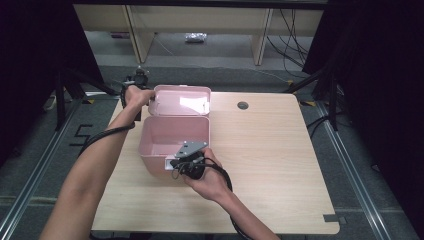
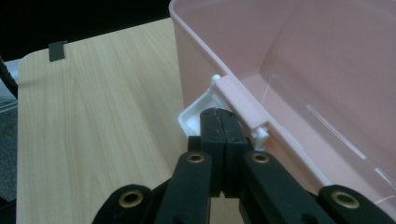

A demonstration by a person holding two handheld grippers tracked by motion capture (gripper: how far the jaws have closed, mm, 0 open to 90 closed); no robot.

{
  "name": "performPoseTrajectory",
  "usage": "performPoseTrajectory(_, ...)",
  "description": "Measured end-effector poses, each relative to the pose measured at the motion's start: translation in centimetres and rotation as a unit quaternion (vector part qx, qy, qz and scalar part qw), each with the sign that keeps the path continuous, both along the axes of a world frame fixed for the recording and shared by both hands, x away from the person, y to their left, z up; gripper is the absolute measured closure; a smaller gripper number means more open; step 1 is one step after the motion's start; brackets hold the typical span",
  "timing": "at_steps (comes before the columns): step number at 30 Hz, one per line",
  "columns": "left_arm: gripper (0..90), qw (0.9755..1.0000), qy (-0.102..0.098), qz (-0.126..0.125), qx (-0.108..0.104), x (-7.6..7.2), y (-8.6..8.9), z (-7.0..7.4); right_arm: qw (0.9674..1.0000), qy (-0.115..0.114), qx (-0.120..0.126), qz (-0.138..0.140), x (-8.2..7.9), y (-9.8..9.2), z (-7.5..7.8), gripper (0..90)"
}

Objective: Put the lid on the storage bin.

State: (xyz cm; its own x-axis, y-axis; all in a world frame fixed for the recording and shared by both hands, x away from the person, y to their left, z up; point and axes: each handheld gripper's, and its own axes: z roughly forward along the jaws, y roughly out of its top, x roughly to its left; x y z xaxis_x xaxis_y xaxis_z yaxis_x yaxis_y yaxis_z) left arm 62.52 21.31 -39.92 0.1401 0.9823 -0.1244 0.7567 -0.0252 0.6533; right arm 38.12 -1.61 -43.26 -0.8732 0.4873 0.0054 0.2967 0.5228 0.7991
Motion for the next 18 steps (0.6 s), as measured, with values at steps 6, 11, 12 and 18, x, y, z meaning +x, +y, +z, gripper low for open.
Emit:
performPoseTrajectory(6,86.5,0.9999,-0.009,-0.003,-0.005,-0.5,0.3,0.6,1.0000,0.003,-0.007,0.003,-0.1,0.0,0.1,90.0)
performPoseTrajectory(11,86.7,0.9997,-0.020,-0.002,-0.013,-0.8,0.4,1.1,0.9999,0.004,-0.012,0.007,-0.2,0.0,0.1,90.0)
performPoseTrajectory(12,86.8,0.9997,-0.019,-0.002,-0.015,-0.9,0.4,1.1,0.9999,0.004,-0.012,0.007,-0.2,0.0,0.1,90.0)
performPoseTrajectory(18,86.9,0.9992,-0.036,-0.002,-0.018,-1.2,0.5,1.5,0.9999,0.006,-0.011,0.007,-0.1,0.0,0.1,90.0)
